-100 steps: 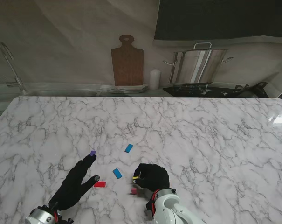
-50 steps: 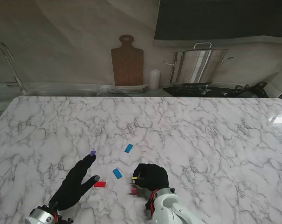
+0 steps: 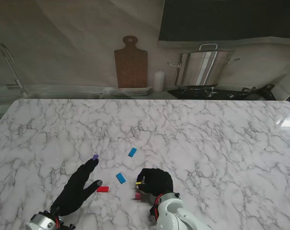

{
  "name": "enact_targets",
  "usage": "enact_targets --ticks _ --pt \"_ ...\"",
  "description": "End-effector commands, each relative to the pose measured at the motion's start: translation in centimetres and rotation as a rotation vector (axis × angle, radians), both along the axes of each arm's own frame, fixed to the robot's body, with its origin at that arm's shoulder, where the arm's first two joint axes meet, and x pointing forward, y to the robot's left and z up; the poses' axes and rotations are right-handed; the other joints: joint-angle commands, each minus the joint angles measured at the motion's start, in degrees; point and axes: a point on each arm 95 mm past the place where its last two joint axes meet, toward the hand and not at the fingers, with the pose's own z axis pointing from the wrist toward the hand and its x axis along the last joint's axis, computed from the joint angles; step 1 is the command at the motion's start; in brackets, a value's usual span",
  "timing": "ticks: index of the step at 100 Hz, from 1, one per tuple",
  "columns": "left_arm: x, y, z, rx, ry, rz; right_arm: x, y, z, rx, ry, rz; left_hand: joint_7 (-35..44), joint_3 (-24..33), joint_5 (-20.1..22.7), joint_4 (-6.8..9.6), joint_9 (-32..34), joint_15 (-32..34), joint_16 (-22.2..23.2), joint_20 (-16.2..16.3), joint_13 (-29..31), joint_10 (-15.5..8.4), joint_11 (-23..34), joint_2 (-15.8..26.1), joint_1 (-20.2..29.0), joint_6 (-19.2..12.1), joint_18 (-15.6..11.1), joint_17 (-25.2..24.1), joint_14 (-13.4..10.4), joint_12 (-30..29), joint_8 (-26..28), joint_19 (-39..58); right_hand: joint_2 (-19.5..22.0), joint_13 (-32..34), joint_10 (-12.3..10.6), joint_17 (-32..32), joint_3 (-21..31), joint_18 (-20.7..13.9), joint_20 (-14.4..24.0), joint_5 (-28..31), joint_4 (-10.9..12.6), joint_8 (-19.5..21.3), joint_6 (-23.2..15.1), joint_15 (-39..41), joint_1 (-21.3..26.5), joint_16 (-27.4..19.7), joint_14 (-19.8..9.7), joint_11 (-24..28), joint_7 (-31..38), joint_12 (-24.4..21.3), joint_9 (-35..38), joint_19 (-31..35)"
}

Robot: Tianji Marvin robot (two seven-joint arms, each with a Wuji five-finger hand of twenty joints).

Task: Arrange dominoes in a row

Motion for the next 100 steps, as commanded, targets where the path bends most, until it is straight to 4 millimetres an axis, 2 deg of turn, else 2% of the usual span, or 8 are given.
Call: enact_targets --ticks 1,23,45,100 --pt "-0.24 -0.20 -0.23 0.001 0.015 -0.013 -0.25 -0.08 -0.41 -0.002 0.011 0.001 -1.2 -0.5 -1.4 1.29 -1.7 -0.3 -0.7 0.7 -1.3 -0.7 -0.3 0.8 0.9 0.6 -1.2 0.1 -1.6 -0.3 -0.8 0.2 0.6 -1.0 -1.4 0.3 -0.1 -2.2 1.8 3.8 -1.2 1.2 -3.5 2.9 -2.0 2.1 -0.1 4.0 3.3 1.8 -0.8 3.2" --pt "-0.25 -0.17 -0.22 0.001 0.014 -0.011 -0.24 -0.05 -0.25 0.009 0.004 0.002 -1.2 -0.6 -1.4 1.28 -1.7 -0.3 -0.7 0.7 -1.3 -0.7 -0.4 0.8 0.8 0.5 -1.3 0.1 -1.6 -0.2 -0.9 0.2 1.0 -0.5 -2.2 3.7 -0.3 -4.5 5.4 3.9 -1.2 1.6 -4.8 12.7 -2.1 6.9 0.7 12.2 3.3 7.7 -0.2 9.9" --pt "-0.24 -0.14 -0.21 0.001 0.013 -0.010 -0.27 -0.13 -0.39 0.002 0.011 -0.002 -1.2 -0.5 -1.4 1.30 -1.7 -0.3 -0.7 0.8 -1.3 -0.7 -0.4 0.8 0.9 0.6 -1.3 0.1 -1.6 -0.2 -0.9 0.2 0.9 -0.5 -2.1 5.4 -0.3 -5.3 8.5 4.1 -1.3 1.5 -4.7 13.6 -2.1 7.6 0.9 12.4 3.4 8.2 0.0 12.2" --pt "-0.24 -0.18 -0.22 0.001 0.014 -0.011 -0.34 -0.31 -0.30 -0.010 -0.003 -0.013 -1.2 -0.5 -1.4 1.29 -1.7 -0.4 -0.7 0.8 -1.3 -0.7 -0.4 0.8 0.9 0.6 -1.3 0.1 -1.6 -0.2 -0.9 0.2 1.3 -1.0 -2.0 6.0 0.2 -5.7 10.9 3.4 -0.9 2.5 -3.7 14.2 -2.1 8.0 1.1 13.1 4.0 8.7 -0.6 12.6"
